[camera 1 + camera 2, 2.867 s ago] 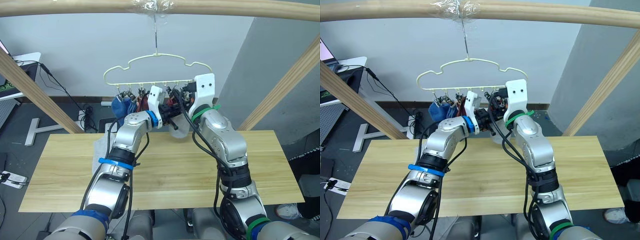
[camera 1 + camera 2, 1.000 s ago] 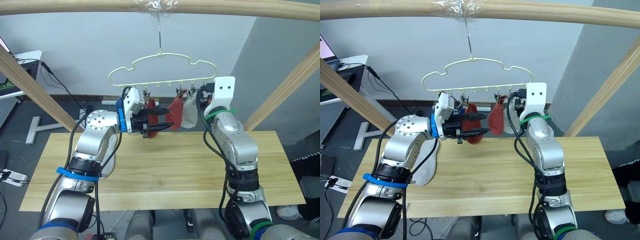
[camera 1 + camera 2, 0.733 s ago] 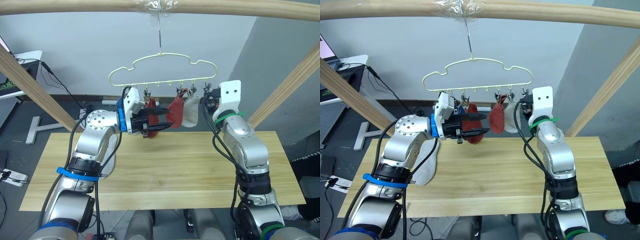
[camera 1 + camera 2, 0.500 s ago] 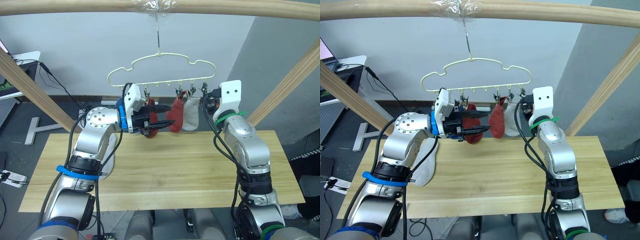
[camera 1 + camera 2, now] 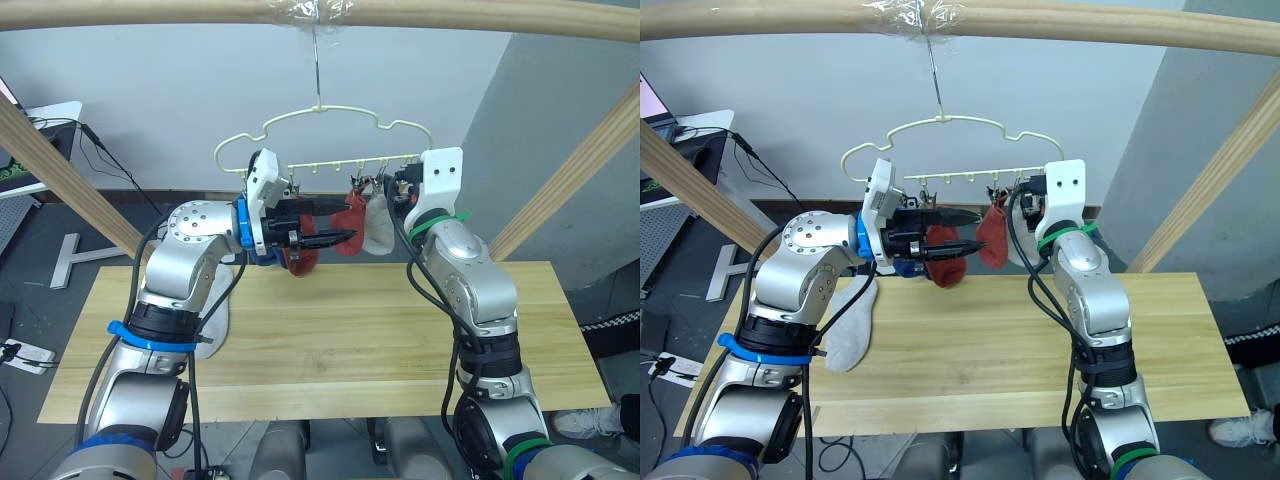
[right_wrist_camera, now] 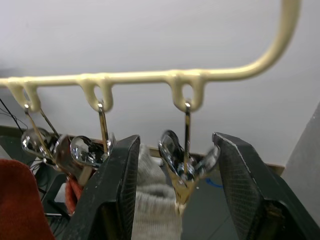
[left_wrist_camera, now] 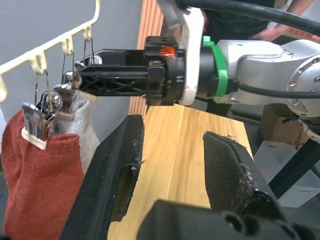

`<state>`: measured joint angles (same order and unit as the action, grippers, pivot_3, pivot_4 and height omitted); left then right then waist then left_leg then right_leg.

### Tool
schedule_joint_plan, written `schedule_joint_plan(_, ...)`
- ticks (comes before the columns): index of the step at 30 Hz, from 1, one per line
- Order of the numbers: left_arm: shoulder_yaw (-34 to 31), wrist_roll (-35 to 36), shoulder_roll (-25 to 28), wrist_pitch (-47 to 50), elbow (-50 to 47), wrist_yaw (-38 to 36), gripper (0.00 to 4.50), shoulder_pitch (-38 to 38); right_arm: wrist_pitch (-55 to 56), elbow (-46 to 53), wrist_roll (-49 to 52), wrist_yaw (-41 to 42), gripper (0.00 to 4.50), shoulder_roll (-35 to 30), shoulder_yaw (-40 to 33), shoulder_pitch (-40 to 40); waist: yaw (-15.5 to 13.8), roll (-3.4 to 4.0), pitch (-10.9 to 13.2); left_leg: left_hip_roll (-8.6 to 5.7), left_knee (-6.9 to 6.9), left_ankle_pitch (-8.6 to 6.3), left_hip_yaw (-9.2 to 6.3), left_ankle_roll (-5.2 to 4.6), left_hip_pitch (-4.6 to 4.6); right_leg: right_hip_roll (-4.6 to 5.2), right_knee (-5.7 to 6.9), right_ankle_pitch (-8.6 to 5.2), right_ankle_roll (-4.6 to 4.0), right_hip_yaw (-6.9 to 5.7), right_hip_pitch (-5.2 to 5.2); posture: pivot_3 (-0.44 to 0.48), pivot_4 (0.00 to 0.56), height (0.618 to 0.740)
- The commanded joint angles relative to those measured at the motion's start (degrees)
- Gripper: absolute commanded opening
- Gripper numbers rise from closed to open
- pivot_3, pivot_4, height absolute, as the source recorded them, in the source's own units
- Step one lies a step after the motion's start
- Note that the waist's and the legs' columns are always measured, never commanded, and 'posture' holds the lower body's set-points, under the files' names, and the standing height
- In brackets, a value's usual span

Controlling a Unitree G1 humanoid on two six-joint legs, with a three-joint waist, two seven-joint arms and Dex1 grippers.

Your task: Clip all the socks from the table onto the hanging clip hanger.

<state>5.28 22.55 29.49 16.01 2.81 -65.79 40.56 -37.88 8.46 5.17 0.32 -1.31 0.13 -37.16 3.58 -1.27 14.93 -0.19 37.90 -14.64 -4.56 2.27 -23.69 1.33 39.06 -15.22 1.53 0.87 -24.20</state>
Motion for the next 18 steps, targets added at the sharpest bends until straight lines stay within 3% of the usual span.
schedule_joint_plan(1, -1.15, 0.86, -0.13, -0.35, -1.77, 0.27, 2.25, 1.25, 2.1, 0.37, -0.83, -0.95, 2.4, 0.43, 0.04, -1.38, -0.03, 0.0, 0.0, 0.0, 0.0, 0.0, 0.0, 0.0, -0.01, 0.0, 0.0, 0.0, 0.0, 0.01, 0.0, -0.051, 0.253, 0.72)
schedule_joint_plan(18, -0.34, 0.54, -0.65, -0.29, -2.03, -0.19, 2.25, 1.76, 3.12, -1.43, -0.79, -4.53, 2.4, 4.12, -0.49, -3.05, -0.03, 0.0, 0.0, 0.0, 0.01, 0.0, 0.01, 0.0, -0.01, 0.0, 0.02, 0.0, 0.0, 0.01, -0.02, -0.053, 0.251, 0.72)
